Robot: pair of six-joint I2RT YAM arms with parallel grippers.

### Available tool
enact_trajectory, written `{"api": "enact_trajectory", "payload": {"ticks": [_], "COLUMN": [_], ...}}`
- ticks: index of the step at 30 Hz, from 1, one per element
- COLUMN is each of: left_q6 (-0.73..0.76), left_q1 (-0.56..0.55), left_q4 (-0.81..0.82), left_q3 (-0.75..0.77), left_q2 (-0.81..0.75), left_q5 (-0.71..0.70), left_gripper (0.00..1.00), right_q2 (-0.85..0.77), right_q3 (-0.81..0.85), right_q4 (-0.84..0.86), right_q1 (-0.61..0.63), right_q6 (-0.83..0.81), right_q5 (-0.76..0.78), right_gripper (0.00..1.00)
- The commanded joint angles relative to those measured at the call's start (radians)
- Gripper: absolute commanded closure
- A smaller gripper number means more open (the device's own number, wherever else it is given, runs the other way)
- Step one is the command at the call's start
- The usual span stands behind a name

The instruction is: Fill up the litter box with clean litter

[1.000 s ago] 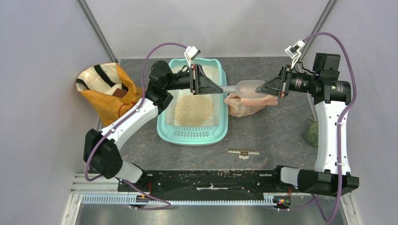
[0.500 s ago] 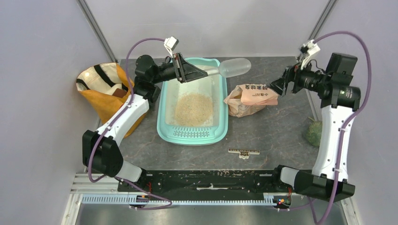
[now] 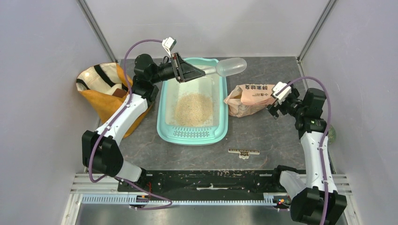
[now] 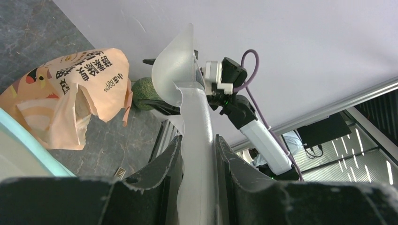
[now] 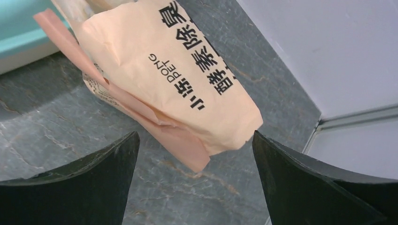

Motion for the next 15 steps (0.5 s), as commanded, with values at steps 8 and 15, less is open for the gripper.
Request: {"api": "enact_trajectory", "payload": {"ticks": [8, 15], "left_q6": [0.056, 0.051], "left_q1": [0.006, 0.006], "left_q4": [-0.03, -0.023], "left_q3": [0.024, 0.018], "left_q2": [-0.039, -0.039], "left_q5": [-0.013, -0.012], "left_gripper": [0.98, 0.98], "right_q2": [-0.019, -0.019], "right_q3": [-0.108, -0.207], "right_q4": [0.183, 0.285], "right_q1": [0.063, 0.103], "right_q6": [-0.239, -0.335], "right_q5": [-0.006, 0.026], "right_gripper": [0.03, 0.03]}}
